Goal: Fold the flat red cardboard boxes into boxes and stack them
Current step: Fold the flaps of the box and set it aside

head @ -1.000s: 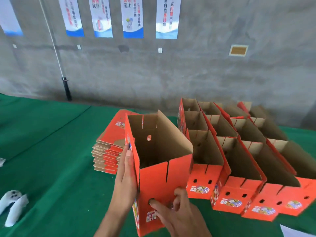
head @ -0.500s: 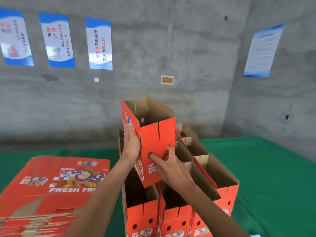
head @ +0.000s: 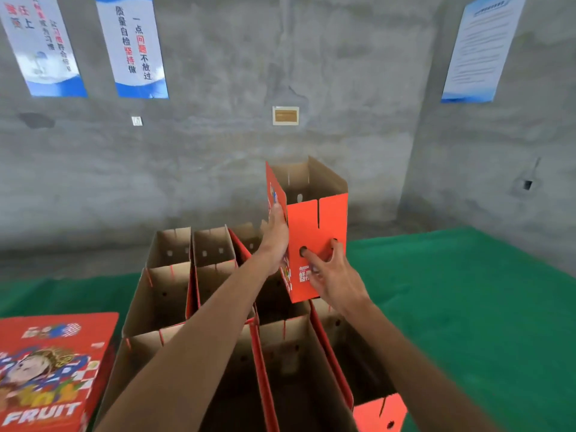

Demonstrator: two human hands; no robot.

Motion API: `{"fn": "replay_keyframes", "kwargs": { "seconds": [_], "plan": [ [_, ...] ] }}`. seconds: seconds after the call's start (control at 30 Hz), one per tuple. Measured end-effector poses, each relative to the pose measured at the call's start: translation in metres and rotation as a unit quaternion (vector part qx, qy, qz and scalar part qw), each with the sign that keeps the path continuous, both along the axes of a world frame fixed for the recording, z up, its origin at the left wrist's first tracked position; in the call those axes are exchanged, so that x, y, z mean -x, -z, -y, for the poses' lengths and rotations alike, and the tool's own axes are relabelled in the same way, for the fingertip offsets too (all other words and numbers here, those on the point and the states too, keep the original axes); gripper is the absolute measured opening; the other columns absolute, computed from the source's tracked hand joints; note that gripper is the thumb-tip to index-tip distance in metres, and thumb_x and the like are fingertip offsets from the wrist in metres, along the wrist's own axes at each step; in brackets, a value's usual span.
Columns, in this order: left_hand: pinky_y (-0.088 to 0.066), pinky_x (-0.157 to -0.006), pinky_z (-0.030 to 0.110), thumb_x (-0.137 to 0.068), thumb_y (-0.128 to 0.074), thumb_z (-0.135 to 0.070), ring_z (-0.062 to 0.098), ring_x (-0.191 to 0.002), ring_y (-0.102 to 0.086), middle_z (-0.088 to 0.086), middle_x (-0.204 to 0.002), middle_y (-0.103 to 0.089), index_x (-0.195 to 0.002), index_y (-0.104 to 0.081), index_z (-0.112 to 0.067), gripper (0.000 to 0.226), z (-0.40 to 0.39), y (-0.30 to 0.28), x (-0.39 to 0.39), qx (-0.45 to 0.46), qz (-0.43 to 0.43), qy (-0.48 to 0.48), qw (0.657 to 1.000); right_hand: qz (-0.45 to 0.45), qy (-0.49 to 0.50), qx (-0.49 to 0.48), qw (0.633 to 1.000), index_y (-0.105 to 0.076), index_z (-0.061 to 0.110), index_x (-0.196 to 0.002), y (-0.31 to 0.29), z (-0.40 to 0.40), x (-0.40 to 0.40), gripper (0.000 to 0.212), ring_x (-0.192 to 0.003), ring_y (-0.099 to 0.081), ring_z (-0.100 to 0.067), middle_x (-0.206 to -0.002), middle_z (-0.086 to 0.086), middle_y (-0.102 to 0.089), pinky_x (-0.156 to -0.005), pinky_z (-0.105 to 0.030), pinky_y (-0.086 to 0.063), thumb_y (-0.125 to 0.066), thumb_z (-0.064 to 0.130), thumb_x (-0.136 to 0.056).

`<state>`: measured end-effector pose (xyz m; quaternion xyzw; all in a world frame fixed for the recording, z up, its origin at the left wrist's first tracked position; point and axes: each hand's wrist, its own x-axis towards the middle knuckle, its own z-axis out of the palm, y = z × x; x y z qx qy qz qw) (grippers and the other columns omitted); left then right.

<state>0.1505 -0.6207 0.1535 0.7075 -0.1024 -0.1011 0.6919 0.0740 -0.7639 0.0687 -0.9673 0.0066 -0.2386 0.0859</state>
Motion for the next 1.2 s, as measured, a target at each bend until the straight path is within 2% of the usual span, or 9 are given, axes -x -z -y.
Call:
{"fn": "replay_keyframes", "kwargs": {
  "seconds": [0.13, 0.33, 0.57, 0.7, 0.77, 0.87, 0.97, 1.07, 1.2],
  "plan": [
    [-0.054, -0.094, 0.043, -0.097, -0.007, -0.079, 0.016, -0.099, -0.07, -0.001, -0.106, -0.076, -0.133, -0.064, -0.028, 0.084, 0.046, 0.031, -0.034, 0.023, -0.033, 0.023, 0.999, -0.018, 0.006, -0.012, 1.0, -0.034, 0.049, -0.148, 0.029, 0.045, -0.036, 0.052, -0.121, -0.058, -0.032, -0.151, -0.012, -0.016, -0.086, -0.046, -0.062, -0.055, 0.041, -0.101],
    [-0.053, -0.104, 0.048, -0.1, -0.011, -0.076, 0.016, -0.113, -0.068, -0.002, -0.123, -0.071, -0.143, -0.054, -0.035, 0.074, 0.085, 0.049, -0.073, -0.011, 0.009, 0.045, 0.999, -0.013, -0.006, -0.061, 0.998, -0.041, 0.041, -0.152, 0.034, 0.082, -0.067, 0.05, -0.123, -0.055, -0.037, -0.152, -0.02, -0.02, -0.093, -0.051, -0.057, -0.051, 0.037, -0.104],
    [-0.055, -0.085, 0.024, -0.108, -0.017, -0.061, 0.007, -0.103, -0.07, -0.003, -0.119, -0.072, -0.138, -0.055, -0.027, 0.06, 0.078, 0.068, -0.07, -0.037, 0.056, 0.032, 0.997, -0.009, -0.04, -0.108, 0.993, -0.057, 0.029, -0.146, 0.038, 0.077, -0.049, 0.041, -0.122, -0.058, -0.043, -0.163, -0.024, -0.017, -0.104, -0.051, -0.051, -0.049, 0.021, -0.107],
    [-0.049, -0.094, 0.026, -0.108, -0.045, -0.044, 0.006, -0.11, -0.057, -0.009, -0.125, -0.061, -0.145, -0.055, -0.023, 0.043, 0.044, 0.072, -0.047, -0.089, 0.079, -0.009, 0.993, 0.045, 0.013, -0.166, 0.985, -0.074, 0.019, -0.122, 0.024, 0.053, -0.024, 0.027, -0.118, -0.062, -0.041, -0.144, -0.019, -0.053, -0.094, -0.045, -0.052, -0.058, 0.014, -0.1],
    [-0.05, -0.088, 0.024, -0.107, -0.054, -0.035, 0.008, -0.104, -0.063, -0.006, -0.114, -0.069, -0.13, -0.069, -0.02, 0.032, 0.011, 0.076, -0.027, -0.178, 0.14, 0.006, 0.974, 0.075, -0.002, -0.172, 0.982, -0.075, 0.014, -0.116, 0.016, 0.028, -0.01, 0.023, -0.109, -0.065, -0.035, -0.122, -0.014, -0.065, -0.092, -0.043, -0.051, -0.061, 0.013, -0.098],
    [-0.053, -0.081, 0.032, -0.105, -0.055, -0.038, 0.003, -0.081, -0.063, -0.01, -0.093, -0.071, -0.112, -0.075, -0.024, 0.026, -0.065, 0.097, 0.013, -0.307, 0.176, 0.005, 0.935, 0.068, -0.06, -0.164, 0.982, -0.071, 0.015, -0.121, 0.014, -0.037, 0.011, 0.024, -0.112, -0.063, -0.022, -0.118, -0.005, -0.067, -0.098, -0.034, -0.05, -0.059, 0.018, -0.1],
    [-0.052, -0.094, 0.038, -0.101, -0.056, -0.039, 0.016, -0.104, -0.065, -0.005, -0.112, -0.072, -0.111, -0.075, -0.025, 0.025, -0.18, 0.123, 0.052, -0.407, 0.209, -0.082, 0.885, 0.041, -0.129, -0.169, 0.976, -0.067, 0.021, -0.127, 0.018, -0.141, 0.029, 0.028, -0.116, -0.059, -0.009, -0.122, 0.005, -0.065, -0.099, -0.023, -0.047, -0.057, 0.027, -0.102],
    [-0.042, -0.107, 0.042, -0.1, -0.058, -0.034, 0.027, -0.12, -0.061, 0.003, -0.125, -0.071, -0.122, -0.072, -0.019, 0.03, -0.32, 0.153, 0.085, -0.49, 0.185, -0.187, 0.831, -0.018, -0.228, -0.179, 0.957, -0.068, 0.019, -0.126, 0.03, -0.27, 0.043, 0.029, -0.117, -0.059, -0.012, -0.123, 0.003, -0.066, -0.104, -0.025, -0.042, -0.061, 0.026, -0.099],
    [-0.015, -0.126, 0.053, -0.1, -0.05, -0.042, 0.028, -0.149, -0.033, 0.006, -0.157, -0.043, -0.153, -0.041, -0.029, 0.055, -0.479, 0.185, 0.114, -0.581, 0.074, -0.249, 0.771, -0.128, -0.286, -0.171, 0.934, -0.065, 0.017, -0.131, 0.063, -0.412, 0.057, 0.034, -0.119, -0.06, -0.015, -0.126, 0.001, -0.065, -0.101, -0.03, -0.048, -0.06, 0.029, -0.1]
  ]
}}
